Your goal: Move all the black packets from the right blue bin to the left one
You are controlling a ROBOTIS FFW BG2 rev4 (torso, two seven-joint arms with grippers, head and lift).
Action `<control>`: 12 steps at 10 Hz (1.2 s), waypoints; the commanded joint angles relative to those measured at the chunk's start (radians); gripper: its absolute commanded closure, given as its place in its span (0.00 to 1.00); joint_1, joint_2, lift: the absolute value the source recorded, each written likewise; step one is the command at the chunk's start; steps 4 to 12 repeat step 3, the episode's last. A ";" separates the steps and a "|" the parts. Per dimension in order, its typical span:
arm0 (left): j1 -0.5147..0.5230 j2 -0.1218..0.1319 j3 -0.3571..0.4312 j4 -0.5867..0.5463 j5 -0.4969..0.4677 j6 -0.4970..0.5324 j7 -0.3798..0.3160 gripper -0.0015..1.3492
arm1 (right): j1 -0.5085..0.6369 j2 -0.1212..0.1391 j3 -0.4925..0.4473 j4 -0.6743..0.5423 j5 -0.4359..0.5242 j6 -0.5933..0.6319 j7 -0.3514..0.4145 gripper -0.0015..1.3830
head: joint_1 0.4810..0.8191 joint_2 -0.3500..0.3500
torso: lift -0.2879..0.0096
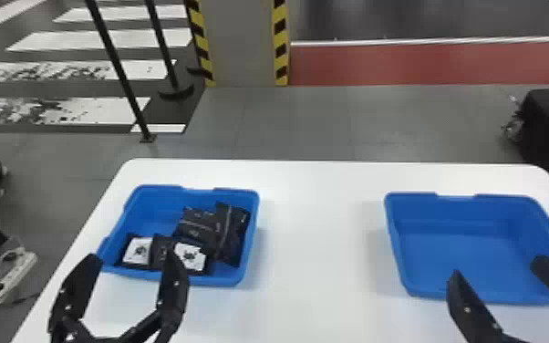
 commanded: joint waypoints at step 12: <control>-0.007 -0.003 0.000 0.002 0.005 0.012 0.000 0.10 | -0.002 0.000 0.000 0.000 -0.003 0.000 0.000 0.08 | 0.63 0.66 | 0.60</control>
